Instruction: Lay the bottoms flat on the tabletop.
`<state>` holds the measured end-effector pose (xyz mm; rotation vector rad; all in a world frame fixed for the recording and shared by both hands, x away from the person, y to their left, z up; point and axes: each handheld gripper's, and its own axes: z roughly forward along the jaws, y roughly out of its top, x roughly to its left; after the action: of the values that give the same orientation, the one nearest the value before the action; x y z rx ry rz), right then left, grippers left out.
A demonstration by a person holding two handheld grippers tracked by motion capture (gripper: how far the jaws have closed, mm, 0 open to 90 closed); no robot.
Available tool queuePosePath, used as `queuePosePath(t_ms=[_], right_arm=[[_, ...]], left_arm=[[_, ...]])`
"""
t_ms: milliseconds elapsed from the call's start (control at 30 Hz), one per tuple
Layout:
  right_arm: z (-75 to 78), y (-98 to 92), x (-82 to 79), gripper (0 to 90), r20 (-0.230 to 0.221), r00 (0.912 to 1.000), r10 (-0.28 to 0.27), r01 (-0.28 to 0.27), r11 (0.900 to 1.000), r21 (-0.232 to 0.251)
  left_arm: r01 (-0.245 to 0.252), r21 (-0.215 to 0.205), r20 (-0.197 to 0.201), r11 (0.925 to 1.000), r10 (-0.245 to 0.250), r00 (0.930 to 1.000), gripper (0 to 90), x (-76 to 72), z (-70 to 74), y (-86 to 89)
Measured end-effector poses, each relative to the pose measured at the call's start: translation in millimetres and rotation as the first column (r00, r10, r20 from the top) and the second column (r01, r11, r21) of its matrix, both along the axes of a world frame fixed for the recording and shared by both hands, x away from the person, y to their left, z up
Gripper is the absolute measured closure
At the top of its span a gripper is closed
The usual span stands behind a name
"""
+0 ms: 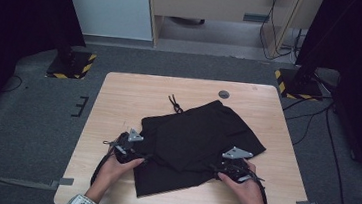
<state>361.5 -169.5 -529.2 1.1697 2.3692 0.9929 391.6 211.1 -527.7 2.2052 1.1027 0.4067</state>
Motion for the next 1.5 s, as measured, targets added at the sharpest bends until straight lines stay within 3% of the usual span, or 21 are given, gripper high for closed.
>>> queuePosePath(t_ms=[233, 267, 367, 467, 600, 733, 900, 1033, 1067, 1133, 1200, 1233, 1300, 1400, 1467, 1500], right_arm=[[4.9, 17.7, -8.7, 31.8, -0.026, 0.994, 0.106, -0.106, 0.994, 0.012], [13.1, 11.2, -6.0, 30.2, 0.004, 0.9937, 0.112, -0.112, 0.991, 0.067], [25.8, -9.2, -1.2, 34.2, 0.081, 0.9962, 0.032, -0.041, 0.993, 0.114], [27.4, -31.6, 3.8, 44.8, 0.139, 0.988, -0.068, 0.054, 0.993, 0.103], [17.2, -46.9, 10.4, 48.4, 0.121, 0.9867, -0.109, 0.101, 0.993, 0.065], [4.2, -48.5, 17.2, 52.0, 0.082, 0.9899, -0.115, 0.114, 0.993, 0.027], [-2.1, -44.5, 17.8, 52.5, 0.049, 0.9933, -0.104, 0.104, 0.995, 0.009], [-0.6, -39.3, 10.5, 52.4, 0.023, 0.9969, -0.075, 0.075, 0.997, 0.014], [1.8, -33.6, 1.7, 52.5, 0.002, 0.9997, -0.026, 0.026, 1.0, 0.002], [3.1, -28.5, -6.8, 52.7, -0.011, 0.9999, 0.013, -0.013, 1.0, -0.004], [4.8, -23.5, -15.4, 52.7, -0.029, 0.9975, 0.065, -0.065, 0.998, -0.007], [4.8, -23.5, -15.4, 52.7, -0.029, 0.9975, 0.065, -0.065, 0.998, -0.007], [8.0, -17.5, -28.5, 52.7, -0.062, 0.9896, 0.13, -0.131, 0.991, -0.013], [9.2, -17.7, -30.1, 52.0, -0.076, 0.9865, 0.145, -0.147, 0.989, -0.01], [10.8, -21.3, -25.8, 50.3, -0.053, 0.9902, 0.129, -0.128, 0.992, 0.017], [12.0, -23.0, -24.3, 49.0, -0.043, 0.9921, 0.118, -0.117, 0.993, 0.027]], left_arm=[[-0.073, -0.014, 0.021, 0.9972, 0.073, 0.9971, 12.3, 10.4, -1.4, 18.4], [-0.081, -0.021, 0.038, 0.9965, 0.082, 0.9959, 16.9, 10.5, 1.3, 21.2], [-0.086, -0.056, 0.081, 0.9947, 0.091, 0.9926, 20.4, 7.6, 10.0, 23.4], [-0.061, -0.085, 0.111, 0.9945, 0.07, 0.9913, 24.6, 3.9, 15.6, 20.5], [-0.029, -0.076, 0.091, 0.9967, 0.036, 0.9952, 31.6, 2.7, 14.0, 15.0], [0.017, -0.03, 0.021, 0.9994, -0.016, 0.9996, 37.2, 4.2, 3.9, 7.5], [0.011, -0.039, 0.019, 0.9992, -0.01, 0.9998, 39.7, 4.5, 3.3, 9.7], [0.002, -0.036, 0.026, 0.9993, -0.001, 0.9996, 40.5, 5.1, 2.7, 12.4], [-0.007, -0.035, 0.036, 0.9994, 0.008, 0.9993, 40.5, 5.7, 2.0, 14.1], [-0.009, -0.033, 0.035, 0.9994, 0.01, 0.9994, 40.5, 6.0, 2.1, 15.9], [-0.012, -0.027, 0.031, 0.9996, 0.012, 0.9994, 41.7, 5.4, 3.0, 17.2], [-0.012, -0.027, 0.031, 0.9996, 0.012, 0.9994, 43.1, 5.4, 3.0, 17.2], [-0.008, -0.022, 0.027, 0.9997, 0.009, 0.9996, 45.3, 4.4, 3.8, 18.3], [-0.003, -0.022, 0.021, 0.9998, 0.003, 0.9998, 46.1, 4.4, 4.5, 19.9], [-0.003, -0.017, 0.022, 0.9998, 0.003, 0.9998, 46.3, 4.3, 4.9, 19.7], [-0.008, -0.007, 0.049, 0.9999, 0.008, 0.9988, 47.4, 2.9, 8.5, 18.7]])
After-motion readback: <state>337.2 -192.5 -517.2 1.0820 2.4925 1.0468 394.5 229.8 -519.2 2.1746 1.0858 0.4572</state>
